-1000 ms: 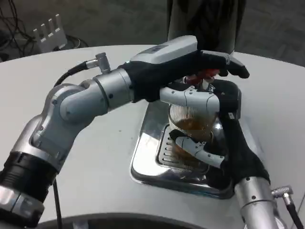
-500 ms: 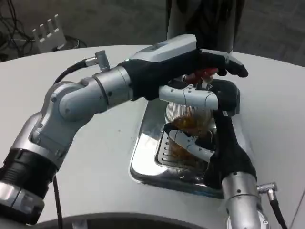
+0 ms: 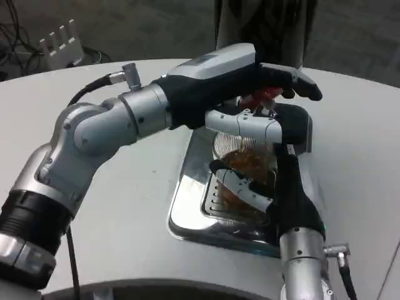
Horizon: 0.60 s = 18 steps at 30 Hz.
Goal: Grasp the cup under the faucet to collect the drink, then remove the cup.
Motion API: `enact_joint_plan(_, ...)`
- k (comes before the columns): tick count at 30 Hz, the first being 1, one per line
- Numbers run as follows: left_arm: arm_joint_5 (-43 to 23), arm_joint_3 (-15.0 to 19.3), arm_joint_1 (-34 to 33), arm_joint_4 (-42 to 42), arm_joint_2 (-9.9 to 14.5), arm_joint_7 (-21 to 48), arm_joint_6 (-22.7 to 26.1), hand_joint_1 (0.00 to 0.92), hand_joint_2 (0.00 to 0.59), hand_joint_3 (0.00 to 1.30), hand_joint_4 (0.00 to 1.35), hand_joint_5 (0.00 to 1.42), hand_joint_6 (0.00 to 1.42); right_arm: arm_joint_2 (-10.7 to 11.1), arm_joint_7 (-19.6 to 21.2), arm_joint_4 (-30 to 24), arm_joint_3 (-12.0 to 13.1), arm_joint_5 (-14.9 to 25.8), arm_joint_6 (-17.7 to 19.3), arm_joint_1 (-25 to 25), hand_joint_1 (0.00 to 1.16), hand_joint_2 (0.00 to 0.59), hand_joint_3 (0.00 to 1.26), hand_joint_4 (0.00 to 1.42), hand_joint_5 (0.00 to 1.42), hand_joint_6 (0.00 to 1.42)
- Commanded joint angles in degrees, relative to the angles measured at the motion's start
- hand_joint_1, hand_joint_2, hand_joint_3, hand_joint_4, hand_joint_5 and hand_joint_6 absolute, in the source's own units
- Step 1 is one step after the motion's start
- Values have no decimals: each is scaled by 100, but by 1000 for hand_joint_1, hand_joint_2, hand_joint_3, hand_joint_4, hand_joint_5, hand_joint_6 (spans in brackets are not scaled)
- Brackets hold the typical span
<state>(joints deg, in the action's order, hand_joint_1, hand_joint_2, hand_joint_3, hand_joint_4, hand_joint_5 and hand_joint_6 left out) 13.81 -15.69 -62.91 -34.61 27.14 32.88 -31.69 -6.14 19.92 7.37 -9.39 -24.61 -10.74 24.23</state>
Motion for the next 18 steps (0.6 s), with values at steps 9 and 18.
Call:
enact_joint_plan(9, 249, -22, 77, -305, 246, 142, 237, 0, 3, 313, 228, 246, 285, -260, 664, 505, -129, -42, 287, 183, 688, 203, 32, 115, 174, 21)
enact_joint_plan(18, 222, -9, 127, -272, 314, 173, 230, 0, 3, 313, 228, 246, 285, -411, 1140, 688, -230, 80, 568, 247, 705, 217, 268, 302, 324, 139)
